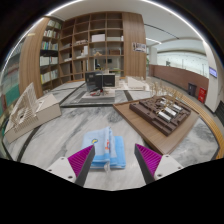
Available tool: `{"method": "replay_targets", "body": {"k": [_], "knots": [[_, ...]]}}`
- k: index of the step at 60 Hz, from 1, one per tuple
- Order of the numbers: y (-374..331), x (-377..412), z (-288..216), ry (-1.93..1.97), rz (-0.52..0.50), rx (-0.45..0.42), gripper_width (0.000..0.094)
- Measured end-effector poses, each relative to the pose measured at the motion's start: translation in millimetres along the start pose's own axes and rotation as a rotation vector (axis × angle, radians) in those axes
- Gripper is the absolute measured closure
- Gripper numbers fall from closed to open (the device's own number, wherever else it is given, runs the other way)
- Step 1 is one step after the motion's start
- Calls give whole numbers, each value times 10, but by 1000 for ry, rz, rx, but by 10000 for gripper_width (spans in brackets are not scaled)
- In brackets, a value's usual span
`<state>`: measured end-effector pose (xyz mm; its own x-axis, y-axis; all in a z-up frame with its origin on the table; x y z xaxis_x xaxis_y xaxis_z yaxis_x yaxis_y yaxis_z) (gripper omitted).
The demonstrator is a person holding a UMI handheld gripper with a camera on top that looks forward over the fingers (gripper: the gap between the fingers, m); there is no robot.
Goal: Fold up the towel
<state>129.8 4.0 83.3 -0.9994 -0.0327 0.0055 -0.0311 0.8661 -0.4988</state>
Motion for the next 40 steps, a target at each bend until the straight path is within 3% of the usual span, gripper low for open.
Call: {"method": "replay_targets", "body": {"k": [19, 34, 40], "knots": [[-1263, 556, 200, 3, -80, -67, 107], [-1647, 655, 324, -81, -81, -105, 105], [-1679, 792, 293, -43, -136, -121, 109]]}}
Point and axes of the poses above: the point between the fingertips, and its own axes, seen from behind it with the camera up: x to the left, z down, y forward, the way the camera looks, the point moved 3 cm from there along -y, backward, against the way the camera looks, and after that the axes turned 1 degree about -y, right-handed, at the moved point
